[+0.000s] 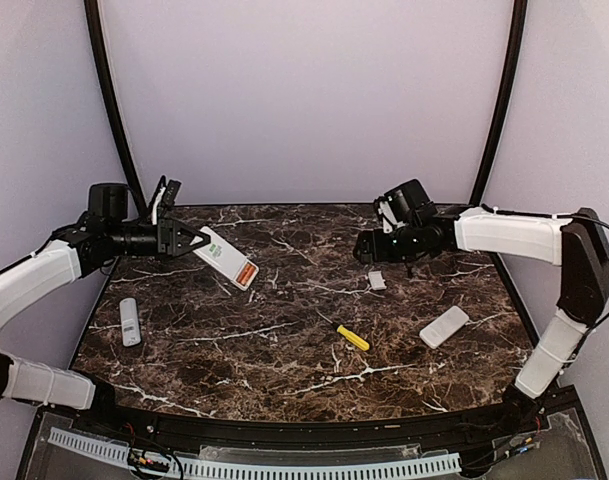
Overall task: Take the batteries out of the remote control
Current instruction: Pass from the left arm to the right
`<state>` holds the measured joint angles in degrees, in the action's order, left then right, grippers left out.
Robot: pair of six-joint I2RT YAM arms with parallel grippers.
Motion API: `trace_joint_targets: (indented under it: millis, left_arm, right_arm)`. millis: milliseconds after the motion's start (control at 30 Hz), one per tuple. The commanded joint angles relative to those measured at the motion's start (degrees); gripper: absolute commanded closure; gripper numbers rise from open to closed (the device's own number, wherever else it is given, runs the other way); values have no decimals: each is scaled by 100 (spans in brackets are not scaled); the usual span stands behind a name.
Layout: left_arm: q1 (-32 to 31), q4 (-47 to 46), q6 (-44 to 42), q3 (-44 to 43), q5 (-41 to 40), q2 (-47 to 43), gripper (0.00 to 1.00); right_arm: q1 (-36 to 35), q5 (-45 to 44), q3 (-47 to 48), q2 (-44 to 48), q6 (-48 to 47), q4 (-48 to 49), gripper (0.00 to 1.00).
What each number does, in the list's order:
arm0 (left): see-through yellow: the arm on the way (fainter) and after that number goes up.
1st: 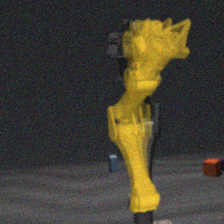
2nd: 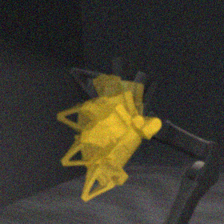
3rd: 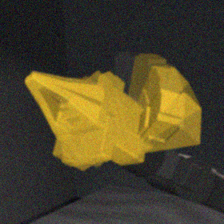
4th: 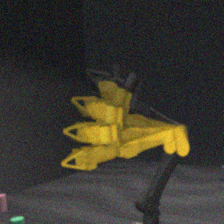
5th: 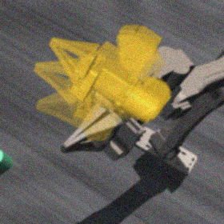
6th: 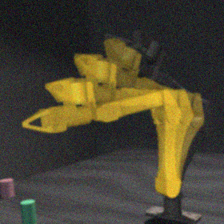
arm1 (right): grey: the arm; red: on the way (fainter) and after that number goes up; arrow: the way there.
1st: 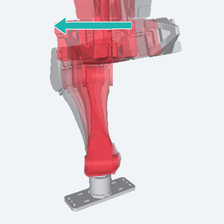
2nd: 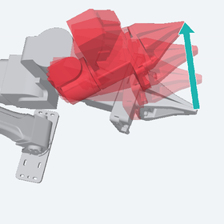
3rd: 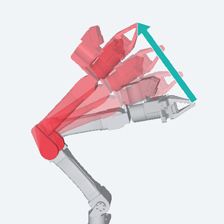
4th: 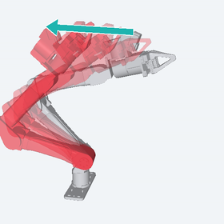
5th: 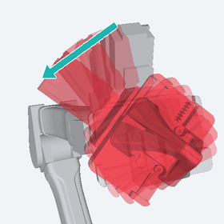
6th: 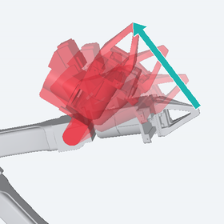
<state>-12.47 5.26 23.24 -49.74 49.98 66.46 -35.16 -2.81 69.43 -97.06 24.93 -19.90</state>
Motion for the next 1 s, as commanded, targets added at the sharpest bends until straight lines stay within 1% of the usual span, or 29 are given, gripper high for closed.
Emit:
trace_joint_targets:
  millis: [0, 167, 200, 233, 367, 467, 667, 867, 967]
  left_arm:
    - [-301, 373, -250, -166, -15, 289, 100]
    - [-643, 385, -181, -267, 199, 636, 100]
    - [-673, 360, -97, -298, 242, 745, 100]
    - [-734, 353, -59, -325, 346, 875, 100]
    - [-969, 452, 104, -548, 579, 1225, 100]
    - [-1111, 628, 147, -760, 586, 1415, 100]
    - [-1135, 1020, 49, -1025, 579, 1826, 100]
    - [-1143, 1056, -65, -1190, 782, 2092, 100]
    - [-1144, 1063, -123, -1237, 830, 2209, 100]
  right_arm:
    - [-512, 651, -125, 517, -704, 674, 11]
    - [-1195, 833, -124, 752, -838, 955, 7]
    - [-1308, 806, -71, 750, -840, 961, 2]
    - [-1419, 771, -16, 731, -833, 962, 1]
    - [-1758, 912, 217, 509, -846, 1065, 1]
    - [-2001, 922, 455, 240, -932, 1051, 1]
    - [-2283, 1006, 754, -174, -974, 1116, 1]
    - [-2502, 873, 1089, -600, -990, 1024, 1]
    - [-2632, 672, 1324, -833, -986, 890, 1]
